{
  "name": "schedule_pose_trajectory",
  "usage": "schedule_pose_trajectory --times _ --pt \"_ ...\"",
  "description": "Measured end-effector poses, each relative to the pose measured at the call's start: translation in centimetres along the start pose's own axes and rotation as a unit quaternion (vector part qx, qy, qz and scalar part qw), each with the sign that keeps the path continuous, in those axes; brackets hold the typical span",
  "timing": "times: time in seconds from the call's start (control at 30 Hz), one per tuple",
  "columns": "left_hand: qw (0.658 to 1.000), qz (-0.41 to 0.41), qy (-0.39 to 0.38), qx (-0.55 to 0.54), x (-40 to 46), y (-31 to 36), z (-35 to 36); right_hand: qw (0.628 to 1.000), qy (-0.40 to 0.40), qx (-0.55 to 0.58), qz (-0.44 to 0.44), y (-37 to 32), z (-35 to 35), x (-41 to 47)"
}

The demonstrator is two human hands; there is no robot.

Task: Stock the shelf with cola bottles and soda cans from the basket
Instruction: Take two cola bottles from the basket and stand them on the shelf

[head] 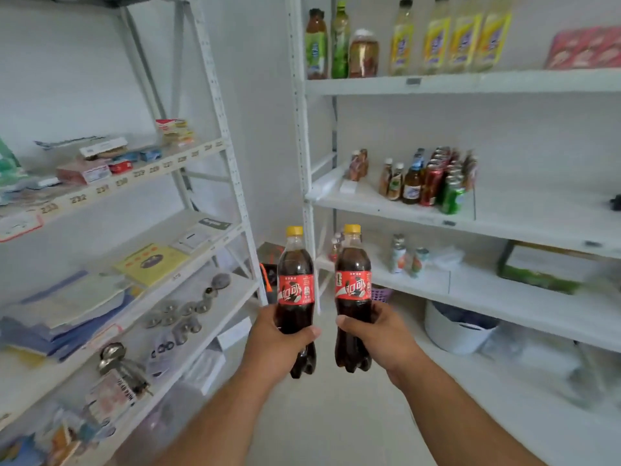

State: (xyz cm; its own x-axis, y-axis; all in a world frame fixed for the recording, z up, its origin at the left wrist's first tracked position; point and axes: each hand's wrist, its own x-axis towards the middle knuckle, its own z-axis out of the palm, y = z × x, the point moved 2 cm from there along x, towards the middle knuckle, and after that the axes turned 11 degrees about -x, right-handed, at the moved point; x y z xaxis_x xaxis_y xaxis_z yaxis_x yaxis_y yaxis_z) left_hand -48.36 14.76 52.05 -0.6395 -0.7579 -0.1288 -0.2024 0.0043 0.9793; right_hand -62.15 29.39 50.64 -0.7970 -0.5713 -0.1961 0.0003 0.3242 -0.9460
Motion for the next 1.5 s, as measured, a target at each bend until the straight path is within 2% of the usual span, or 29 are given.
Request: schedule_pose_trajectory --times 0.33,0.73,1.07,1.5 --pt "0.985 0.014 -0.170 0.015 3.0 4.4 20.9 0.986 0.160 0.024 0.038 4.3 -19.3 0.8" --pt "0.957 0.020 -0.288 -0.001 11.8 7.0 37.3 0.957 0.284 0.003 0.061 5.2 -30.6 7.1" --pt "0.949 0.012 -0.314 0.013 18.7 8.5 47.2 0.947 0.312 0.015 0.073 6.4 -37.8 14.8" --pt "0.969 0.010 -0.247 0.014 19.6 10.8 64.7 0.963 0.258 0.026 0.068 11.9 -55.6 22.5"
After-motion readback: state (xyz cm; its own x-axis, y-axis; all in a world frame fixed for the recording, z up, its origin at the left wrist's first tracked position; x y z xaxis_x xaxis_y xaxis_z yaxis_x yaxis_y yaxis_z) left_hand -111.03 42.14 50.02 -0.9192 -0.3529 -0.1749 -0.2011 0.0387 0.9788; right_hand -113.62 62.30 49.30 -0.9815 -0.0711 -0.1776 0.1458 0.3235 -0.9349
